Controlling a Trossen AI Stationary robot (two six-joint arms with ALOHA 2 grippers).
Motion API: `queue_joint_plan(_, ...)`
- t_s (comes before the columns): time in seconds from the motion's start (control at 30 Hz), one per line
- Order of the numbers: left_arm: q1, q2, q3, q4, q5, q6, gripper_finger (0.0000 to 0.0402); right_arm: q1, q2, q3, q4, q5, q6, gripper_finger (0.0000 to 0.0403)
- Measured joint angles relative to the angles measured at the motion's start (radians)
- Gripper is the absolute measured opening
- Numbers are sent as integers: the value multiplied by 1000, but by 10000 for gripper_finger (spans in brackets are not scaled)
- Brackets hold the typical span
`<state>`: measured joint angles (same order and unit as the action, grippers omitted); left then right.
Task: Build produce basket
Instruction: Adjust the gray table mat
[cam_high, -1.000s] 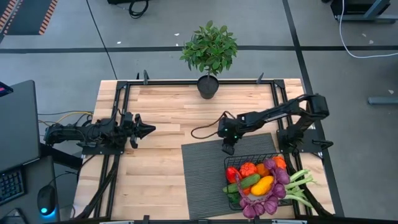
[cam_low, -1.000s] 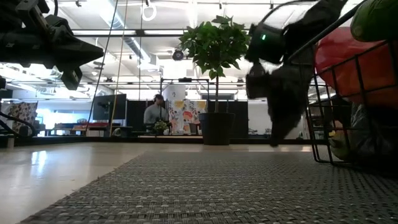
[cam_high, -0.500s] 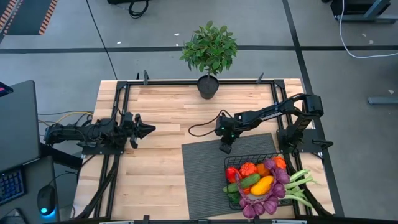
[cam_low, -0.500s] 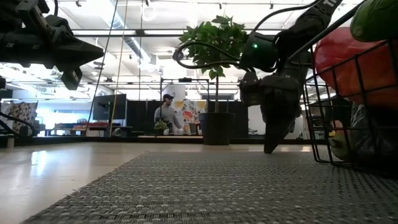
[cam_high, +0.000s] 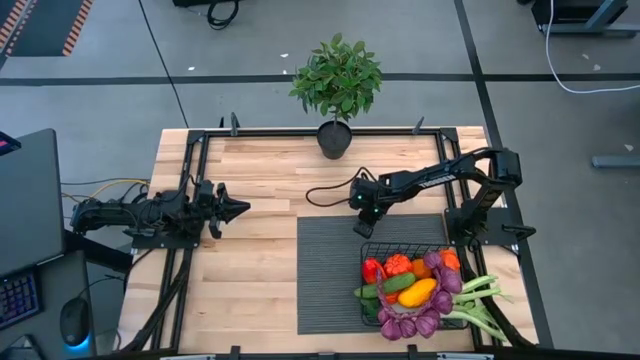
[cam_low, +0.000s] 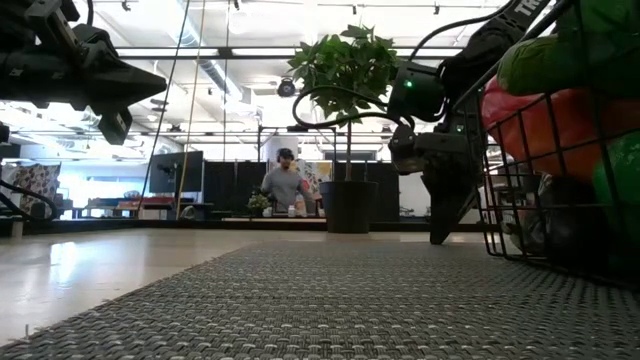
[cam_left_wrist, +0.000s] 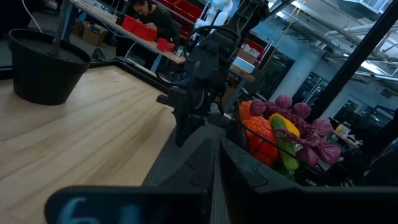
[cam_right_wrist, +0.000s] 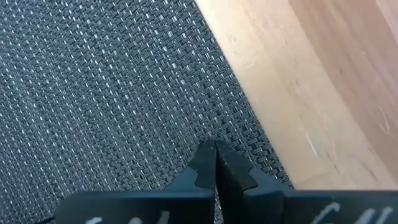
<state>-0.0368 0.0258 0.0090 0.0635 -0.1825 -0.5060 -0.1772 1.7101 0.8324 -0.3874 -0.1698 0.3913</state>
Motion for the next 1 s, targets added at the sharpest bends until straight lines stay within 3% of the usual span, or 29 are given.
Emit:
queue_joint_plan(0.43, 0, 0, 0, 0, 0, 0, 26, 20, -14, -4, 6, 15, 86, 6)
queue_joint_plan(1.0, 0, 0, 0, 0, 0, 0, 28, -17, -330, -6, -170, 41, 88, 6)
